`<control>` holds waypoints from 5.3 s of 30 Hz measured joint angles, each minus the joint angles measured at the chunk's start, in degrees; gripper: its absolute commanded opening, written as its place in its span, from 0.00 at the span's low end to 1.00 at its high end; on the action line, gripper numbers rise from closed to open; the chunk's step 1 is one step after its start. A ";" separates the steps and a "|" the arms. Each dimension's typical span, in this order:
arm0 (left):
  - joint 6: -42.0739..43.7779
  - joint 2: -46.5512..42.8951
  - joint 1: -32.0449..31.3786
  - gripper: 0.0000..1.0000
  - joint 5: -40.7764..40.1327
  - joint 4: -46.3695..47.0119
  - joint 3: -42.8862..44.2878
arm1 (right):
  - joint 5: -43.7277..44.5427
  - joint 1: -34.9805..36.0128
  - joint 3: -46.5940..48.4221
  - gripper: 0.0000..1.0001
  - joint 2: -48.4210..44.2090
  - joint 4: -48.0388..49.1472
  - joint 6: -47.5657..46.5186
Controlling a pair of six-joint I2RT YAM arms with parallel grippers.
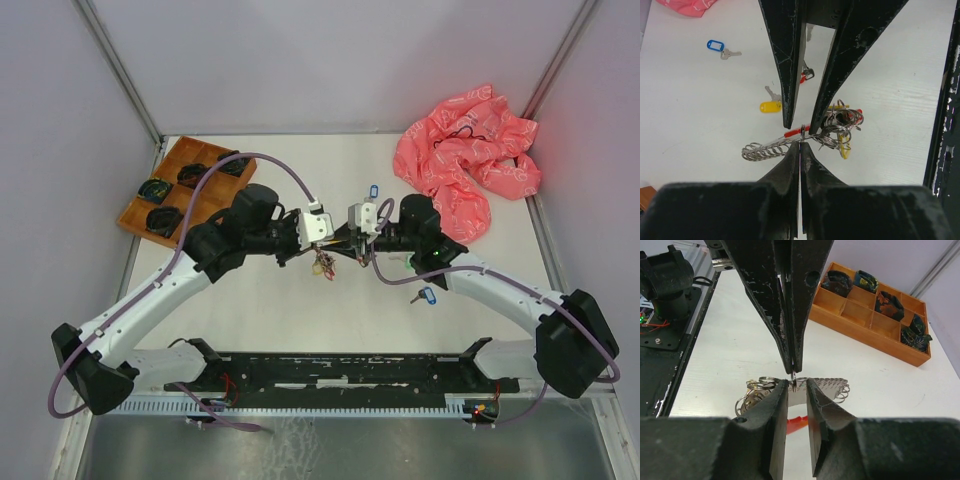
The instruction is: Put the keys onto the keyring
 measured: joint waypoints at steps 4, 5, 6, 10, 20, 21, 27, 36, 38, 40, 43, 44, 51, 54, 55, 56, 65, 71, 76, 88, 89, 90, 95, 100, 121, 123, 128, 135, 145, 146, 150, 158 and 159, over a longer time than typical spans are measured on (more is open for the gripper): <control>0.35 0.15 -0.13 0.03 -0.35 -0.22 0.24 | -0.39 0.13 0.35 0.15 0.68 0.02 0.20; 0.39 0.15 -0.20 0.03 -0.35 -0.24 0.31 | -0.46 0.15 0.35 0.10 0.79 0.07 0.17; 0.39 0.15 -0.22 0.03 -0.35 -0.31 0.37 | -0.52 0.17 0.35 0.03 0.96 0.07 0.31; 0.39 0.15 -0.24 0.06 -0.37 -0.46 0.39 | -0.52 0.24 0.35 0.01 1.18 0.07 0.68; 0.33 -6.67 -0.22 0.24 -1.40 7.21 -6.51 | -0.39 0.22 -0.87 0.01 1.16 5.77 5.16; 0.33 -7.63 -0.11 0.24 -1.42 8.15 -7.52 | -0.46 0.20 -1.07 0.01 1.16 6.43 5.64; 0.22 -9.86 1.70 0.26 -0.87 11.76 -10.32 | -0.63 0.13 -1.46 0.01 1.07 8.68 7.28; -0.13 -9.84 4.22 0.26 3.02 14.25 -10.73 | -0.90 -0.02 -1.49 0.01 0.61 10.49 8.31; -0.72 -9.84 4.57 0.26 3.72 14.60 -10.88 | -0.96 -0.07 -1.51 0.01 0.59 10.80 8.41; -1.25 -9.84 4.98 0.26 4.66 14.95 -11.06 | -0.98 -0.13 -1.51 0.01 0.61 10.93 8.63; -1.95 -9.81 5.33 0.26 5.66 15.32 -11.21 | -0.90 -0.26 -1.70 0.01 0.59 11.45 8.81; -2.10 -9.81 5.40 0.26 5.90 15.32 -11.23 | -0.81 -0.26 -1.95 0.01 0.57 11.80 8.83; -3.19 -9.84 5.79 0.27 7.72 16.65 -12.72 | -0.37 -0.26 -2.97 0.01 0.39 12.13 8.81; -3.85 -9.84 6.05 0.27 8.44 16.83 -13.07 | -0.37 -0.26 -3.02 0.01 0.39 12.17 8.85; -4.00 -9.84 6.12 0.27 8.72 16.92 -13.07 | -0.35 -0.24 -3.02 0.01 0.39 12.24 8.85; -4.13 -9.84 6.23 0.27 8.94 16.98 -13.07 | -0.33 -0.24 -3.02 0.01 0.37 12.39 8.90; -4.96 -9.84 7.72 0.28 10.91 18.80 -13.86 | -0.28 -0.24 -3.10 0.01 0.33 13.46 9.25; -5.05 -9.75 8.15 0.28 12.26 19.43 -14.01 | -0.20 -0.26 -3.15 0.01 0.33 14.19 9.70; -5.90 -9.70 8.39 0.29 13.20 19.85 -14.01 | 0.17 -0.31 -3.32 0.01 0.33 14.82 10.08; -6.84 -9.07 8.57 0.31 14.82 20.52 -14.47 | 1.95 -0.24 -3.65 0.01 0.33 15.12 10.64; -6.84 -9.07 8.57 0.31 14.78 20.61 -14.56 | 2.12 -0.24 -3.67 0.01 0.33 15.12 10.69; -6.84 -9.07 8.57 0.31 14.75 20.72 -14.67 | 2.16 -0.24 -3.72 0.01 0.31 15.12 10.71; -6.93 -9.09 8.57 0.27 14.58 21.59 -15.04 | 2.21 -0.24 -3.76 0.01 0.28 15.12 10.73; -7.56 -9.09 8.57 0.24 14.51 23.10 -15.19 | 2.08 -0.24 -3.76 0.01 0.28 15.12 10.82; -9.35 -7.67 8.57 0.09 14.78 25.57 -15.52 | 1.03 -0.26 -3.76 0.01 0.31 18.56 14.21; -9.51 -7.67 8.57 0.04 14.80 25.57 -15.52 | 1.03 -0.31 -3.76 0.01 0.31 18.58 14.19; -9.79 -7.72 8.57 0.03 14.78 25.53 -15.54 | 0.98 -0.37 -3.76 0.05 0.31 18.16 13.86; -9.40 -7.91 8.57 0.03 12.92 23.74 -15.72 | 1.86 -0.24 -3.76 0.35 -1.57 12.02 12.07; -7.48 -7.93 8.63 0.03 5.92 19.34 -15.72 | 15.65 -0.17 0.24 0.58 -4.22 -14.97 13.81; -7.48 -7.93 8.63 0.03 5.33 18.91 -15.72 | 17.88 -0.15 0.79 0.64 -4.22 -17.22 14.84; -7.52 -7.93 8.63 0.03 2.60 17.79 -15.72 | 26.60 -0.17 3.06 0.77 -4.20 -26.51 19.96; -9.31 -7.93 8.63 0.03 -3.17 16.90 -15.78 | 36.30 -0.17 2.49 0.87 -4.00 -34.01 24.28; -9.62 -7.93 8.63 0.03 -3.78 16.90 -15.87 | 37.13 -0.20 2.49 0.86 -3.72 -34.49 24.55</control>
